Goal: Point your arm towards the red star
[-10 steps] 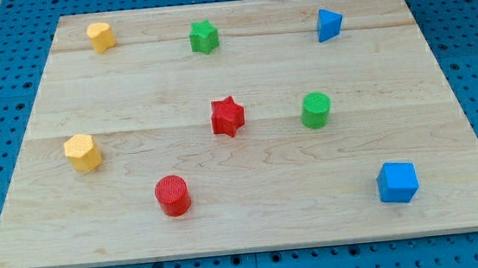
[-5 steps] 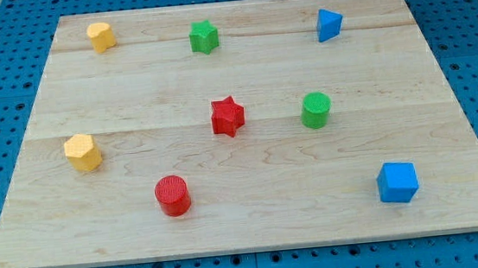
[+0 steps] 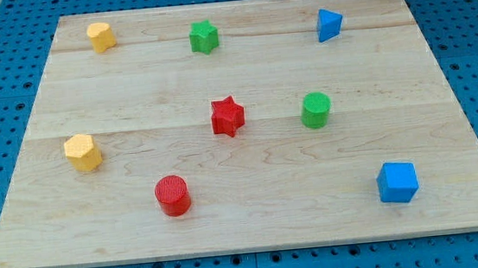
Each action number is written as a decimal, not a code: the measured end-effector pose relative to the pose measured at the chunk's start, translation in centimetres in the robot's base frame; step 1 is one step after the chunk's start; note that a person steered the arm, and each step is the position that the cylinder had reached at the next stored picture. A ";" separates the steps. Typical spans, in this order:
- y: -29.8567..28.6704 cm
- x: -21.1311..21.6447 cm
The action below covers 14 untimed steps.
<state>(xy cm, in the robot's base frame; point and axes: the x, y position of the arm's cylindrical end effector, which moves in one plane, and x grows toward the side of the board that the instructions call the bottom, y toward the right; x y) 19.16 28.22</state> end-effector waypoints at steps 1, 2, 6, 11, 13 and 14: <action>0.0 0.1; -1.0 2.6; -6.5 12.7; -24.7 17.2; -23.3 19.9; -24.4 23.7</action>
